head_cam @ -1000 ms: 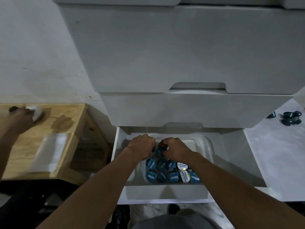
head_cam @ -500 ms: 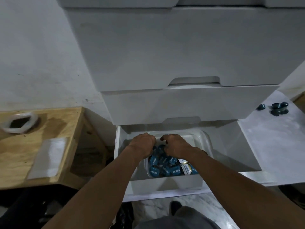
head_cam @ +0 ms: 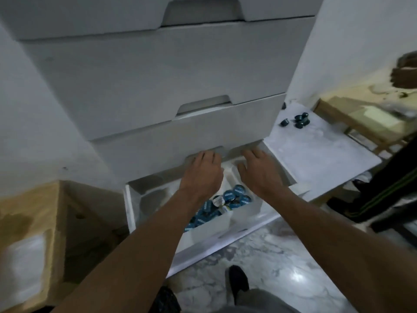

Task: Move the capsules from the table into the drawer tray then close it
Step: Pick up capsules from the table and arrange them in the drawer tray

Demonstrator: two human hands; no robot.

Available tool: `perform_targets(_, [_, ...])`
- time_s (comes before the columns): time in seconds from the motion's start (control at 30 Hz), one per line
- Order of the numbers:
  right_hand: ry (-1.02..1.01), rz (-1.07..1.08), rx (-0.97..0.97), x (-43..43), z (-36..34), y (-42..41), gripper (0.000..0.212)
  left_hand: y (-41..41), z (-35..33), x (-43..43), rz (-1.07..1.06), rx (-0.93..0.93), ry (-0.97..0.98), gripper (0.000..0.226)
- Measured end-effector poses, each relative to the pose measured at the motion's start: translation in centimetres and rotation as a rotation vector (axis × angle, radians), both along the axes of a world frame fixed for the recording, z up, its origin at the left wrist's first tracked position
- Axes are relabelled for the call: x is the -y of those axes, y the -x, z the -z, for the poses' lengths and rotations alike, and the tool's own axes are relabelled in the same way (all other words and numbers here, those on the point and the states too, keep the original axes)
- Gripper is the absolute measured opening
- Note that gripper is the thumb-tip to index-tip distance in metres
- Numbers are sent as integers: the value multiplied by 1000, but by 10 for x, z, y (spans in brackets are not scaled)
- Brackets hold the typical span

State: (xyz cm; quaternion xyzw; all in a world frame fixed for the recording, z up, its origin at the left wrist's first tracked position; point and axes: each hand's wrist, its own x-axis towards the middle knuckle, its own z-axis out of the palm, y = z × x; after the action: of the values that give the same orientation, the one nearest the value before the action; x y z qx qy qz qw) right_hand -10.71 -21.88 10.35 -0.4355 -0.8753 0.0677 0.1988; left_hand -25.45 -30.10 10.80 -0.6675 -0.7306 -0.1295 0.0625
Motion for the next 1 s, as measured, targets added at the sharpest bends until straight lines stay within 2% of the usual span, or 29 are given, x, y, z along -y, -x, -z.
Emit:
perform_targets(0.13, [-62, 121, -20, -15, -15, -57, 34, -36, -21, -41, 153, -70, -208, 34])
perform_targets(0.37, [-114, 293, -44, -53, -40, -140, 38, -101, -52, -100, 295, -120, -329, 39])
perform_targets(0.57, [-127, 287, -42, -100, -41, -198, 38, -161, -46, -157, 285, -131, -336, 41])
perform_targets(0.77, [-80, 229, -60, -172, -40, -250, 40, -218, -40, -215, 189, -106, -339, 39])
perform_targets(1.0, [-30, 105, -34, -250, -36, -263, 41, -235, -28, -270, 65, -111, -311, 38])
